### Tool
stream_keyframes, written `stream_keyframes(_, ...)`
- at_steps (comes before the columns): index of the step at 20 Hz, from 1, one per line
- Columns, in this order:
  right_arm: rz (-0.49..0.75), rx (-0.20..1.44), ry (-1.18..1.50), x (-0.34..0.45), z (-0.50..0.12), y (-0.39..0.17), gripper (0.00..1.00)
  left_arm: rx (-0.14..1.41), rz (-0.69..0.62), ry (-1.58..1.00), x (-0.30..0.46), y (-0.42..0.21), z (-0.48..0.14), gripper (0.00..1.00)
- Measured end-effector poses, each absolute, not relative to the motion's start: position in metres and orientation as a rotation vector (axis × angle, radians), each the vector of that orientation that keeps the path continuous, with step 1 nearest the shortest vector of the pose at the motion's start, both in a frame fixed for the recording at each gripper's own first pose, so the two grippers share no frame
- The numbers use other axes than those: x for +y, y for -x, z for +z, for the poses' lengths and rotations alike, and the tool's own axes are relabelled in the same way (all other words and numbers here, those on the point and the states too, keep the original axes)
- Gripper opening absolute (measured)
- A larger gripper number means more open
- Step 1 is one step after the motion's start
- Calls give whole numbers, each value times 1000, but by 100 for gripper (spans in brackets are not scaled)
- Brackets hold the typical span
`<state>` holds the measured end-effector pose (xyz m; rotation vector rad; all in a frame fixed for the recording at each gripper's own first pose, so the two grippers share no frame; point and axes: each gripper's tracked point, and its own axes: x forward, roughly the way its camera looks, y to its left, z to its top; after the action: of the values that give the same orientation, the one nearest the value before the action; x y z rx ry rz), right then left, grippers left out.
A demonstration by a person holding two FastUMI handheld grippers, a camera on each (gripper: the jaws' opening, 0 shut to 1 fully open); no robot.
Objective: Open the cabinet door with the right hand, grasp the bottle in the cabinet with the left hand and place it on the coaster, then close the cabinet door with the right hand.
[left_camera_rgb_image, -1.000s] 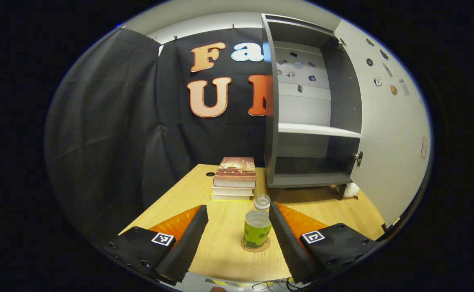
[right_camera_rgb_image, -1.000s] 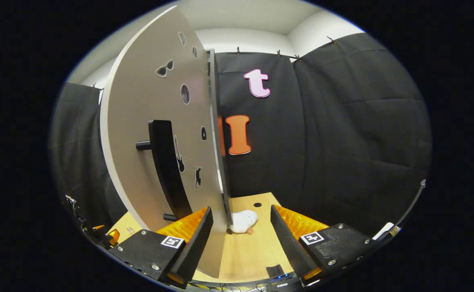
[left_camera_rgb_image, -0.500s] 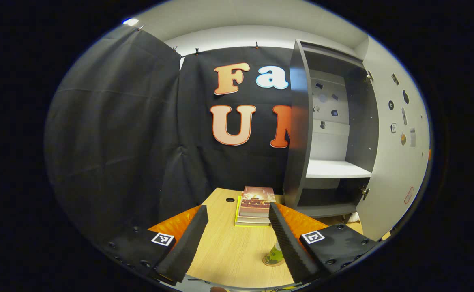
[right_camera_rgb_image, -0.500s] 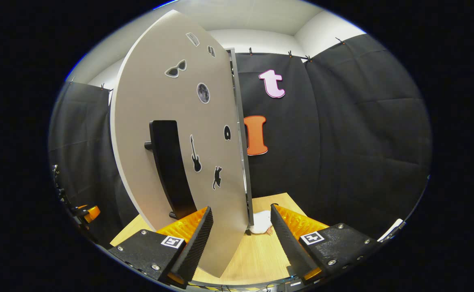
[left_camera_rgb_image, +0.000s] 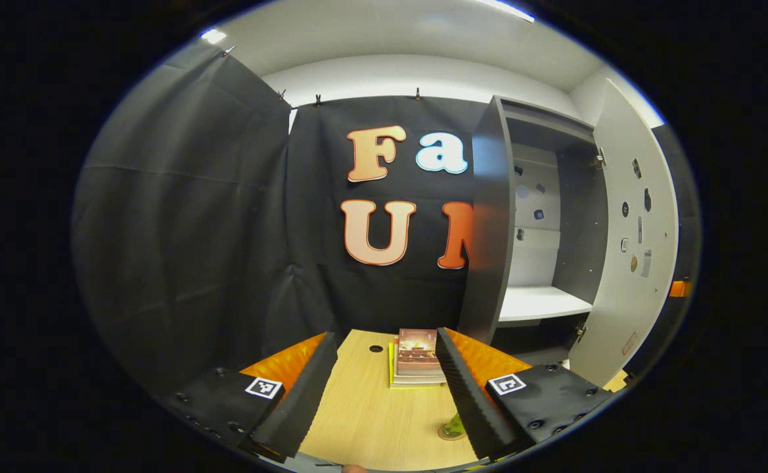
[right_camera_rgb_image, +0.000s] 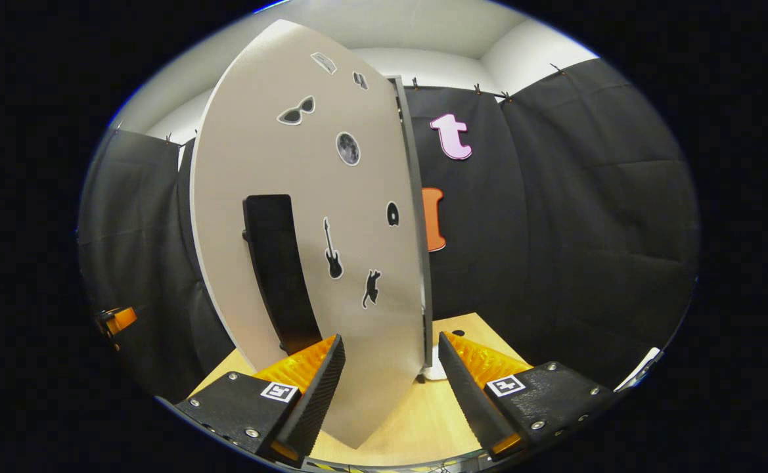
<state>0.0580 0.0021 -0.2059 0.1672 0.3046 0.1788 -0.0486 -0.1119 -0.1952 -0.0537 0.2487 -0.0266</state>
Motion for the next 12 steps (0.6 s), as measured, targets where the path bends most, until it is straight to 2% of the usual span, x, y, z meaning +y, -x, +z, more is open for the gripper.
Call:
stream_keyframes(5,222,294,-181,58,-205,-86,89,237,-11,42,-81,35,-199,100)
stream_keyframes(6,235,293,-185,70,-205,-94,99,237,-9,40,-76,34,-201,99)
stream_keyframes(7,252,289,-188,84,-206,-103,99,238,-6,38,-70,32,-202,97)
stream_keyframes(8,267,288,-188,97,-206,-114,90,239,-4,36,-66,29,-204,97)
stream_keyframes(12,303,275,-139,140,-208,-162,91,254,6,35,-49,17,-213,97)
